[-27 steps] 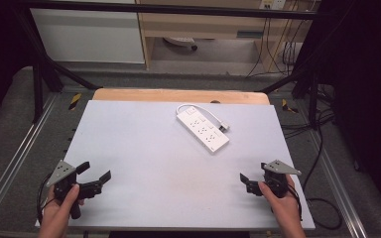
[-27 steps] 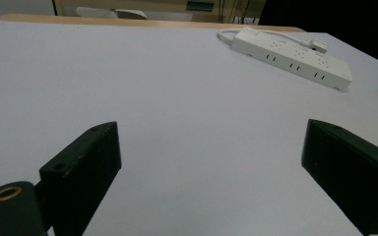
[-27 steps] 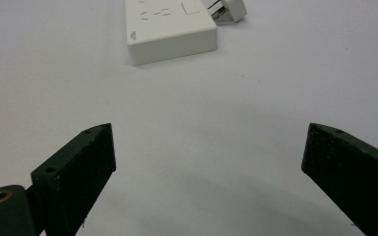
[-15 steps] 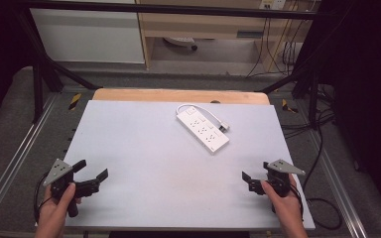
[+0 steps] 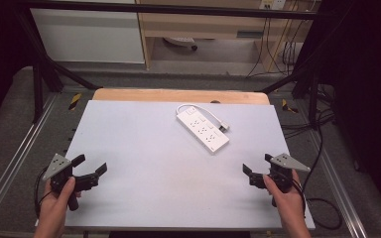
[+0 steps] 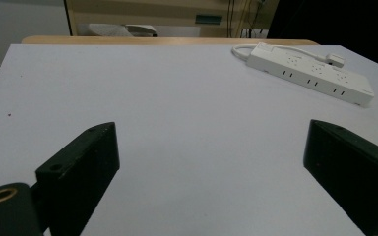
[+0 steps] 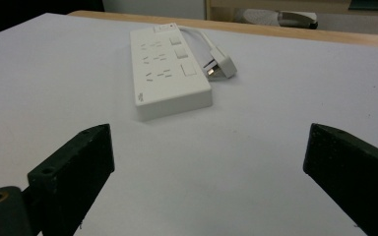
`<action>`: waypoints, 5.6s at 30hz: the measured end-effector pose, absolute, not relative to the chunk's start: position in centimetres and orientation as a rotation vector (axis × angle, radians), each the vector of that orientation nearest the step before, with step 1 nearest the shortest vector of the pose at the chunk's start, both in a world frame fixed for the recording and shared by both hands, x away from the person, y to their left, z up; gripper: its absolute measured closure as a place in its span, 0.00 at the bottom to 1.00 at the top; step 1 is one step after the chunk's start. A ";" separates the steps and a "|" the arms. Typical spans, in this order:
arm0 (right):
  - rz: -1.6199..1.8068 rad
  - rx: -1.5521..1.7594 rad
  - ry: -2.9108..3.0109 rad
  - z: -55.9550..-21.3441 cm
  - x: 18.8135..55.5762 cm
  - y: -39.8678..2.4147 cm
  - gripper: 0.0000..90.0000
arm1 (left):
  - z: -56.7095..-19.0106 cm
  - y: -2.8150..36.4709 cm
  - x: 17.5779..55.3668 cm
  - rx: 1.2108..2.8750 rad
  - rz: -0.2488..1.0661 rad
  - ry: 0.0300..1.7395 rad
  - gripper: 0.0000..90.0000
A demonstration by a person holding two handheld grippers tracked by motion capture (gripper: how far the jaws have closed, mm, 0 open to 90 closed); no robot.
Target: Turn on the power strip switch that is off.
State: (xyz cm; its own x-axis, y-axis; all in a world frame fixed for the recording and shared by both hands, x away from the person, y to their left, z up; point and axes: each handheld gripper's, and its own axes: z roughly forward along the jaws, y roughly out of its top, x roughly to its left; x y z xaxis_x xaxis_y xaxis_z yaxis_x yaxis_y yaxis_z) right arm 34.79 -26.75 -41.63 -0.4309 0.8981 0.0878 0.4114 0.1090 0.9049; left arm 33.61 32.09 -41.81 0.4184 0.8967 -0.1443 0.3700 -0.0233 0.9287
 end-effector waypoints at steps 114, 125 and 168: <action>1.310 1.254 1.818 -40.6 52.2 -19.7 0.95 | -41.8 31.5 33.2 1.664 0.616 1.112 0.06; 1.298 1.254 1.845 -41.3 52.5 -19.1 0.99 | -41.8 31.6 33.1 1.664 0.623 1.110 0.07; 1.258 1.281 1.929 -44.7 51.9 -17.6 1.00 | -41.7 31.8 33.0 1.663 0.625 1.106 0.07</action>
State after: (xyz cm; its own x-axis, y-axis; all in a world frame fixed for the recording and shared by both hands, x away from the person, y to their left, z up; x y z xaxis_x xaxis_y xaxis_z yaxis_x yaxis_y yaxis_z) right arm 51.92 -17.58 -44.71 -0.4314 0.8986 0.0798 0.4352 0.1298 0.8909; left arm 33.02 31.80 -41.72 0.4476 0.8884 -0.1023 0.3702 -0.0799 0.9255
